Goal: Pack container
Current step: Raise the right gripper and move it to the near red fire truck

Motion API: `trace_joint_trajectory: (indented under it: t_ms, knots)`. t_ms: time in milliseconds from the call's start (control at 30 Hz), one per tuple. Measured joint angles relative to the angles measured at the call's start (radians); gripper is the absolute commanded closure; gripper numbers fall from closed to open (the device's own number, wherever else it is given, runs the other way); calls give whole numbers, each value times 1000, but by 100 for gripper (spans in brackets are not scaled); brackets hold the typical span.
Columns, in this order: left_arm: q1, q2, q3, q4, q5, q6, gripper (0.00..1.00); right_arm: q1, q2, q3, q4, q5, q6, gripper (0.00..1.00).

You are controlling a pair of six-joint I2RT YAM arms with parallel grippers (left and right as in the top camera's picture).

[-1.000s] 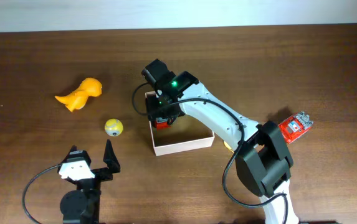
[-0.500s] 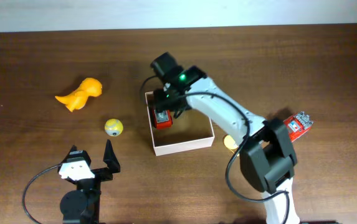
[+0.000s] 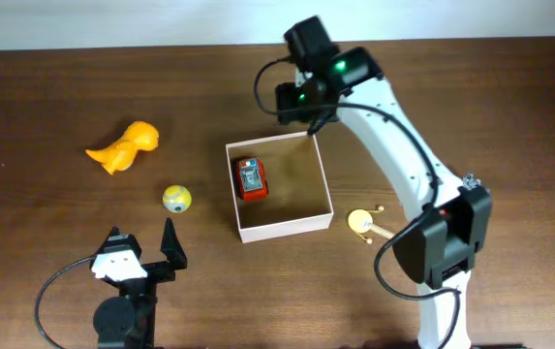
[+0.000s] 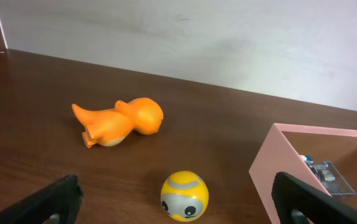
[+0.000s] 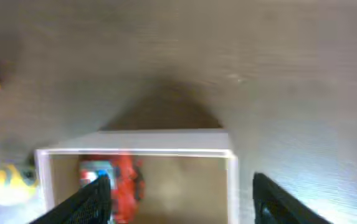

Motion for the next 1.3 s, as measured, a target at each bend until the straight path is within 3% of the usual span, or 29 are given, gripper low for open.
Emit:
trace_joint_trajectory:
  t_ms: [200, 400, 667, 967, 1133, 1300]
  knots:
    - [0, 0, 0, 0, 0, 0, 1, -125, 0, 34, -266, 113, 101, 34]
    - [0, 0, 0, 0, 0, 0, 1, -313, 0, 34, -422, 182, 213, 34]
    - [0, 0, 0, 0, 0, 0, 1, -455, 0, 31, -470, 247, 274, 34]
    - [0, 0, 0, 0, 0, 0, 1, -491, -14, 19, -470, 209, 271, 34]
    - [0, 0, 0, 0, 0, 0, 1, -491, -105, 5, -470, 176, 306, 34]
    - [0, 0, 0, 0, 0, 0, 1, -491, -263, -116, -468, 178, 378, 34]
